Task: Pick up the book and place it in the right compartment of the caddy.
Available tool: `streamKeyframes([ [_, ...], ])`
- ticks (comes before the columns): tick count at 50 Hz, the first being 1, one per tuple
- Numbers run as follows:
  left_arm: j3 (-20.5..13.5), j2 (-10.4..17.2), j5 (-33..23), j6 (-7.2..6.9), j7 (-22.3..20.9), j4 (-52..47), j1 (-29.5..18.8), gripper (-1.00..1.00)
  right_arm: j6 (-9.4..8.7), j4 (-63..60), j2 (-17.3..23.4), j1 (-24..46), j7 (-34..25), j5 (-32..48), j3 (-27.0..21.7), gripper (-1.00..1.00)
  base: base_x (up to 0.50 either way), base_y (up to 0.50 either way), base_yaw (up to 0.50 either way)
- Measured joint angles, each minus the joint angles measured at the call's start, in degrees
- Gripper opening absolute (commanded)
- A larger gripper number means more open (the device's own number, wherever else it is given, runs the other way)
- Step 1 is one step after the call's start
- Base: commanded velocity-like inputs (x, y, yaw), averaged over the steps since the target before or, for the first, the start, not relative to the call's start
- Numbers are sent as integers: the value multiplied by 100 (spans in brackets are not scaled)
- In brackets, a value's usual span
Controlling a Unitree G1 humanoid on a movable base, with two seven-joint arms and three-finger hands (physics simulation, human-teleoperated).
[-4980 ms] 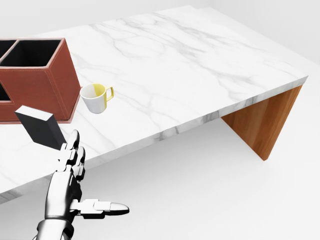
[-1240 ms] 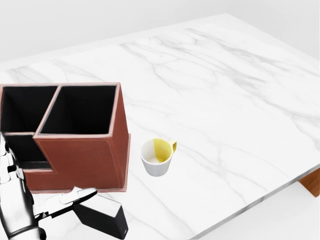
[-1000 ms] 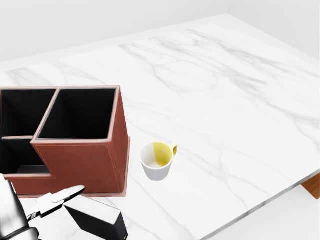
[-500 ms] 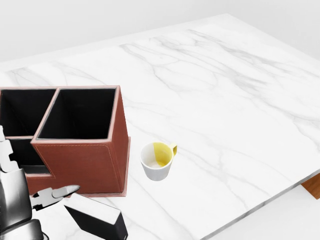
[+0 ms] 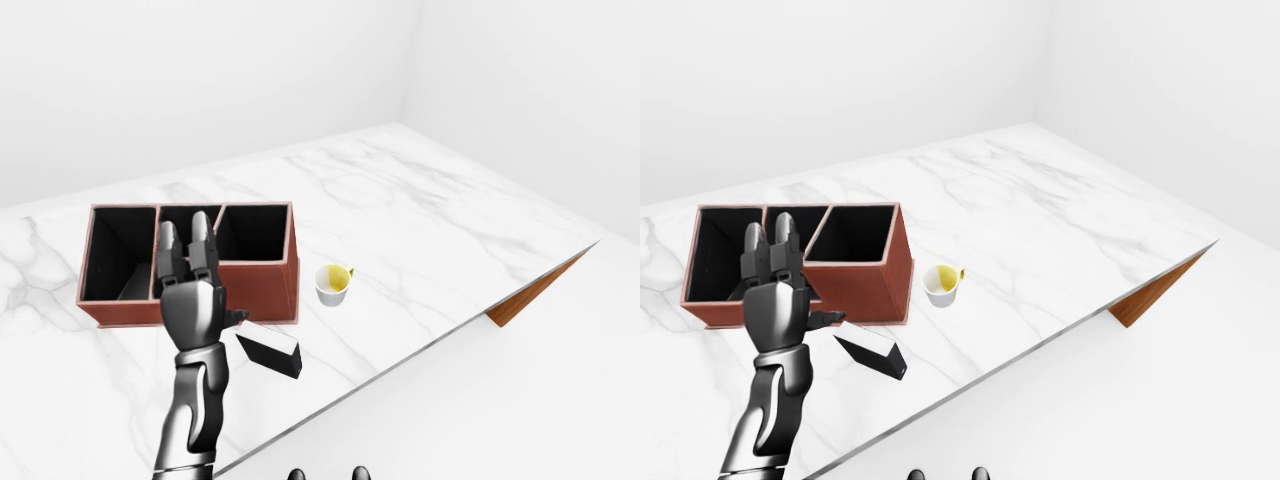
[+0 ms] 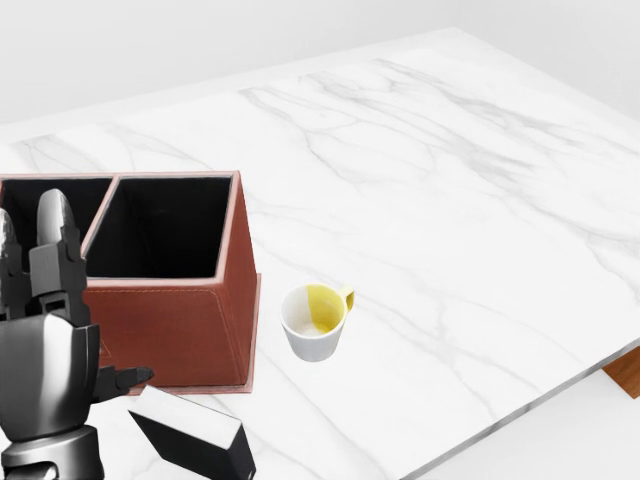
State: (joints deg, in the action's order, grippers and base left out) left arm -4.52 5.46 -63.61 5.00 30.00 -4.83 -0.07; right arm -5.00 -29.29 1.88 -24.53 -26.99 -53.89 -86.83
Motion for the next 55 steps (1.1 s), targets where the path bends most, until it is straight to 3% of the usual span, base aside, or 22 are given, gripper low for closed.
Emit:
streamKeyframes([
  [25, 297, 64, -1419, 0, 0, -526, 216, 100, 0, -4, -20, -3, -10, -3, -2, 100, 0, 0, 0],
  [55, 311, 77, -1531, 0, 0, -587, 231, 100, 0, -12, -38, 5, -84, 79, 49, 100, 0, 0, 0],
])
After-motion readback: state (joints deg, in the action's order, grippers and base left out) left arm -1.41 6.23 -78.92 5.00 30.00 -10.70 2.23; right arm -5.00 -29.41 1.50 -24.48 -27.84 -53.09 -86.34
